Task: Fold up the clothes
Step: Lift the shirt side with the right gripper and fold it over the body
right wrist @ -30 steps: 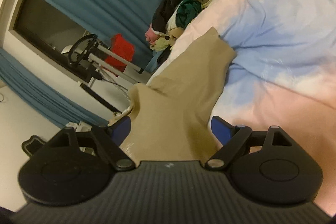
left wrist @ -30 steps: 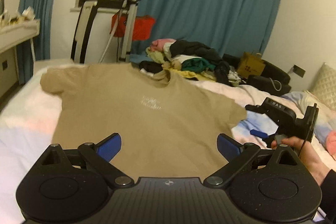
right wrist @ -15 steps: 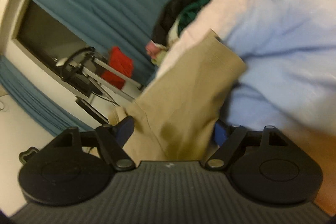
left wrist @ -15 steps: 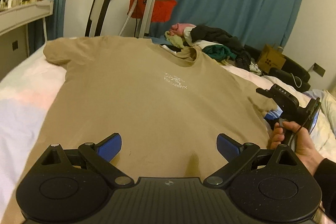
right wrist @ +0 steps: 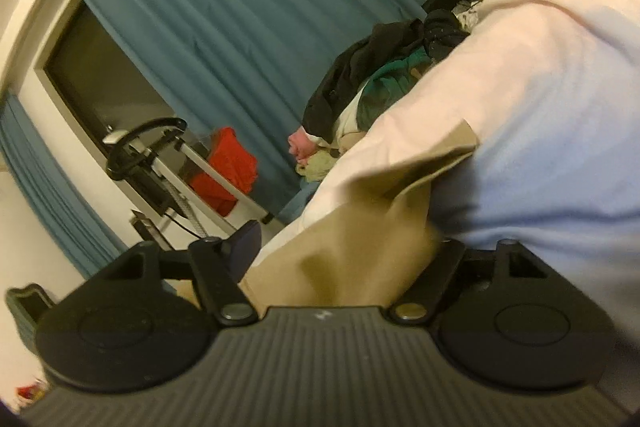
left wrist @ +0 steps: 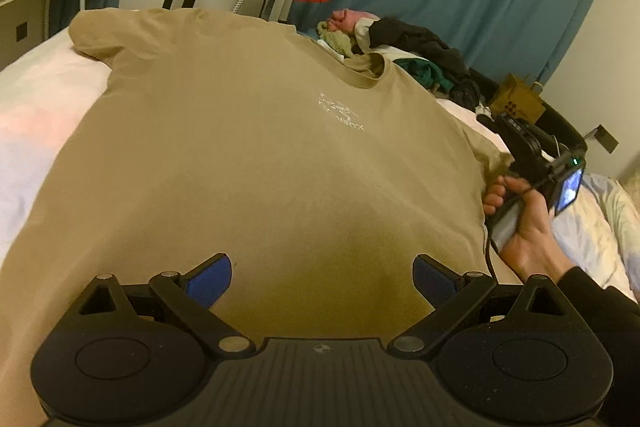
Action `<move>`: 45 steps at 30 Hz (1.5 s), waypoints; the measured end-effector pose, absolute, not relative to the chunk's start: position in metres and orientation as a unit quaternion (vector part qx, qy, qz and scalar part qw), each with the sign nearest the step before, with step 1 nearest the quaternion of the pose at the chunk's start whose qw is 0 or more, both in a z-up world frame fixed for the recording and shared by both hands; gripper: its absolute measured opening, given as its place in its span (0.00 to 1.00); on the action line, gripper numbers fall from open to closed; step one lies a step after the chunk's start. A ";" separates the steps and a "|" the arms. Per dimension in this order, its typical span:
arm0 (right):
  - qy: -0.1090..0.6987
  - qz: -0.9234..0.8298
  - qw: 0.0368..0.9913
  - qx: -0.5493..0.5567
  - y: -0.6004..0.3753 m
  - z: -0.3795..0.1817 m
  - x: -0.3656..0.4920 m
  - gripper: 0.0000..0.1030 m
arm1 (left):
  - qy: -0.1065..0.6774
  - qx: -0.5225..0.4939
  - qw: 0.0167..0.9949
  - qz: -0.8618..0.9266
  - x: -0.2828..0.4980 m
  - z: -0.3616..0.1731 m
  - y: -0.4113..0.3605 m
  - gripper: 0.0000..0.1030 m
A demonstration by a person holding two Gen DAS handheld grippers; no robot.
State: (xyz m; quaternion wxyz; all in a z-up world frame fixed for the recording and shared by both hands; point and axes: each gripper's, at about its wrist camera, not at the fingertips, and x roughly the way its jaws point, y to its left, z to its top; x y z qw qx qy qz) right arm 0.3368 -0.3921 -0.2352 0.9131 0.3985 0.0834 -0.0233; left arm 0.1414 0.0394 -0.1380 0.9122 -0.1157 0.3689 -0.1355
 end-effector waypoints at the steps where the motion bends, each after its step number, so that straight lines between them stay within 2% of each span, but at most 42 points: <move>1: 0.084 -0.033 0.912 0.401 -0.393 -0.235 0.339 0.53 | 0.368 -0.111 0.913 -0.136 0.143 -0.140 0.038 0.95; 2: 0.084 -0.043 0.910 0.404 -0.394 -0.235 0.341 0.35 | 0.368 -0.105 0.914 -0.135 0.145 -0.143 0.036 0.95; 4: 0.088 -0.058 0.903 0.416 -0.399 -0.238 0.342 0.10 | 0.367 -0.094 0.916 -0.134 0.149 -0.146 0.033 0.95; 5: 0.086 -0.061 0.905 0.412 -0.399 -0.234 0.340 0.08 | 0.368 -0.090 0.916 -0.134 0.151 -0.148 0.031 0.95; 14: 0.066 -0.088 0.924 0.366 -0.398 -0.193 0.319 0.06 | 0.359 -0.114 0.917 -0.132 0.158 -0.139 0.039 0.95; 18: 0.081 -0.108 0.947 0.292 -0.375 -0.152 0.325 0.06 | 0.368 -0.110 0.914 -0.134 0.158 -0.129 0.046 0.96; 24: 0.085 -0.126 0.977 0.152 -0.309 -0.088 0.326 0.06 | 0.356 -0.047 0.927 -0.108 0.145 -0.114 0.051 0.96; 29: 0.086 -0.112 0.989 0.042 -0.225 -0.056 0.336 0.06 | 0.340 -0.087 0.931 -0.103 0.138 -0.099 0.075 0.96; 36: 0.158 -0.048 0.977 -0.135 -0.082 -0.099 0.381 0.06 | 0.328 -0.155 0.929 -0.070 0.139 -0.096 0.121 0.97; 39: 0.190 -0.014 0.967 -0.172 -0.041 -0.127 0.397 0.07 | 0.337 -0.177 0.923 -0.054 0.147 -0.105 0.136 0.97; 42: 0.223 0.014 0.962 -0.160 -0.021 -0.141 0.410 0.09 | 0.351 -0.185 0.917 -0.048 0.155 -0.115 0.139 0.97; 43: 0.240 0.037 0.960 -0.140 -0.019 -0.141 0.413 0.22 | 0.353 -0.187 0.915 -0.049 0.157 -0.116 0.139 0.97; 44: 0.258 0.060 0.957 -0.120 -0.018 -0.141 0.416 0.53 | 0.355 -0.188 0.915 -0.051 0.158 -0.118 0.139 0.97; 45: 0.262 0.080 0.956 -0.100 -0.019 -0.138 0.414 0.71 | 0.355 -0.188 0.914 -0.053 0.158 -0.118 0.138 0.97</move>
